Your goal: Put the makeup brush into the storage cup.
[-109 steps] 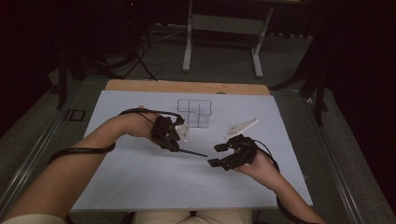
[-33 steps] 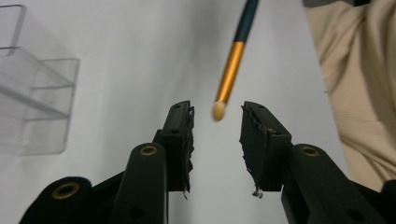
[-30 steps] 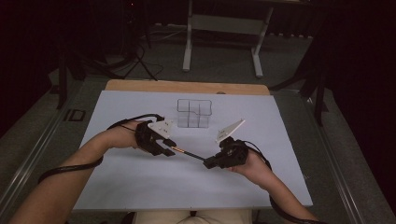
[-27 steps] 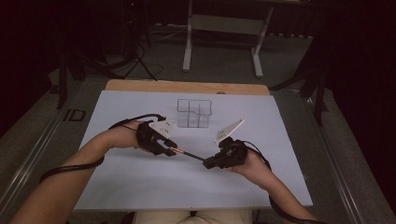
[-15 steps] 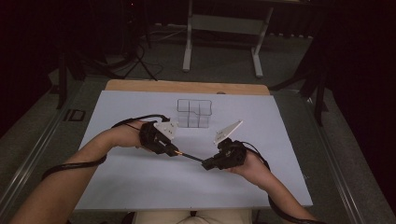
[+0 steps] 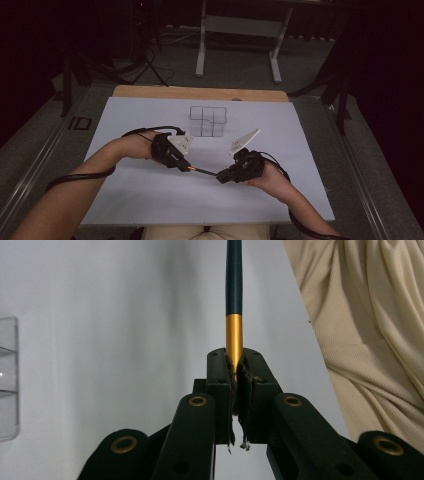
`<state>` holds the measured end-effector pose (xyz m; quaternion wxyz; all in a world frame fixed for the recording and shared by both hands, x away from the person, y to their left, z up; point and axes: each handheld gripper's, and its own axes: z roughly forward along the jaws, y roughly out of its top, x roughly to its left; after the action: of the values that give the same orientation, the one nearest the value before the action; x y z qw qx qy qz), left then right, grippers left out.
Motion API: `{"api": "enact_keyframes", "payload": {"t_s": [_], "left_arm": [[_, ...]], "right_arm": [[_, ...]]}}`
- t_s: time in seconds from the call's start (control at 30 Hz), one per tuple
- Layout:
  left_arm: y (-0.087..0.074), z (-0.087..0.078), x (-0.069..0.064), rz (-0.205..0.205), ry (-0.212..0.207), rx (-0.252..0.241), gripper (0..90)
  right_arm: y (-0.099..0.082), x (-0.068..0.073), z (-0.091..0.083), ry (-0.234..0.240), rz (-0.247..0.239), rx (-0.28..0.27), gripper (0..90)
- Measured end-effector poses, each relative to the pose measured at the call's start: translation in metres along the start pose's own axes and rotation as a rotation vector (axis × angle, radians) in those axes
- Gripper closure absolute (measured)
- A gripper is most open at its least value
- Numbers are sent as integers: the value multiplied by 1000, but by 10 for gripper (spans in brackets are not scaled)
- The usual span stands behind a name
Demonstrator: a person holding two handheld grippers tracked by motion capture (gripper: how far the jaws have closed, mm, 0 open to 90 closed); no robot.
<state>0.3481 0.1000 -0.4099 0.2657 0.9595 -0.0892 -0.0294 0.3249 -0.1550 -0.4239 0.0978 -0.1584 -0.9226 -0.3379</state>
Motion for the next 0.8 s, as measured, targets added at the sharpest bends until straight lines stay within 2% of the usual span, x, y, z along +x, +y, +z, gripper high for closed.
{"api": "enact_keyframes", "payload": {"t_s": [0.07, 0.3, 0.5, 0.67, 0.8], "left_arm": [[1, 2, 0, 0, -3, 6, 857], [8, 2, 0, 8, -5, 15, 858], [11, 3, 1, -4, -7, 19, 857], [14, 4, 1, 1, -6, 25, 857], [13, 6, 2, 4, -11, 10, 854]], "right_arm": [[3, 1, 0, 6, -4, 3, 745], [13, 2, 7, 13, -5, 40, 757], [18, 1, 15, 8, -16, 64, 759], [20, 2, 20, 1, -28, 86, 826], [19, 3, 21, 5, -57, 96, 838]]}}
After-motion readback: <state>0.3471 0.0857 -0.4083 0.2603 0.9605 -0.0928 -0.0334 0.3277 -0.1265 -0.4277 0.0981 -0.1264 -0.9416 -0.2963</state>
